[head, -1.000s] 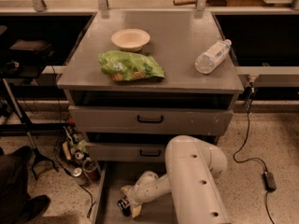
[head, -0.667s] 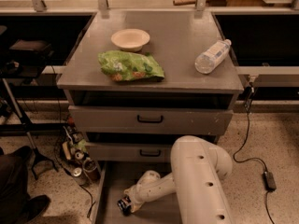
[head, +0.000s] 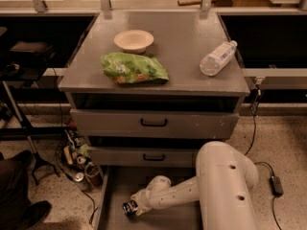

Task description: Pick pepsi can from bottom drawer and place on counter

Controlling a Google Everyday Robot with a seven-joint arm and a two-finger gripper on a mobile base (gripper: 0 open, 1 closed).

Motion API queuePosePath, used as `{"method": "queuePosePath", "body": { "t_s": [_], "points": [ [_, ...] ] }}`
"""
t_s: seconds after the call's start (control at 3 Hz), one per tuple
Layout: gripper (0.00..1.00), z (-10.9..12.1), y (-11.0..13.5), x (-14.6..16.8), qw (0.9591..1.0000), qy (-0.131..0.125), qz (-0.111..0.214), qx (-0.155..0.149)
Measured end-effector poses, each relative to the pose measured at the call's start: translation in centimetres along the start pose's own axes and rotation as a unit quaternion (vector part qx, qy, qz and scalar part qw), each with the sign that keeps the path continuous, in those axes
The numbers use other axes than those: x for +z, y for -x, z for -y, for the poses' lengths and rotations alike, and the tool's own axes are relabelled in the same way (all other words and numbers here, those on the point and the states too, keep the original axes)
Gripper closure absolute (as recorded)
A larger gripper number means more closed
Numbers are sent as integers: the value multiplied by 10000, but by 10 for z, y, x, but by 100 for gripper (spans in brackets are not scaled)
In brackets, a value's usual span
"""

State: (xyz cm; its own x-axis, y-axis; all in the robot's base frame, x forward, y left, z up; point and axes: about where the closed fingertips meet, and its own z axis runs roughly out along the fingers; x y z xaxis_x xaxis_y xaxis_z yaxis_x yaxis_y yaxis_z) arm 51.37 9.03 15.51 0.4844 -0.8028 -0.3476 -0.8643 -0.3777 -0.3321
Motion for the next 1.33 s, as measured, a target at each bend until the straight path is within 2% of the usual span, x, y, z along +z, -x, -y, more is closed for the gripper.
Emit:
{"method": "queuePosePath", "body": {
  "t_s": [0.33,0.67,1.0,1.33],
  "points": [
    [100,-16,-4,-31,9996,-205,177,-8],
    [100,-35,-11,-73,9988,-336,362,-51],
    [100,-48,-13,-122,9984,-256,488,-103],
    [100,-43,-2,-171,9976,-71,614,-298]
  ]
}}
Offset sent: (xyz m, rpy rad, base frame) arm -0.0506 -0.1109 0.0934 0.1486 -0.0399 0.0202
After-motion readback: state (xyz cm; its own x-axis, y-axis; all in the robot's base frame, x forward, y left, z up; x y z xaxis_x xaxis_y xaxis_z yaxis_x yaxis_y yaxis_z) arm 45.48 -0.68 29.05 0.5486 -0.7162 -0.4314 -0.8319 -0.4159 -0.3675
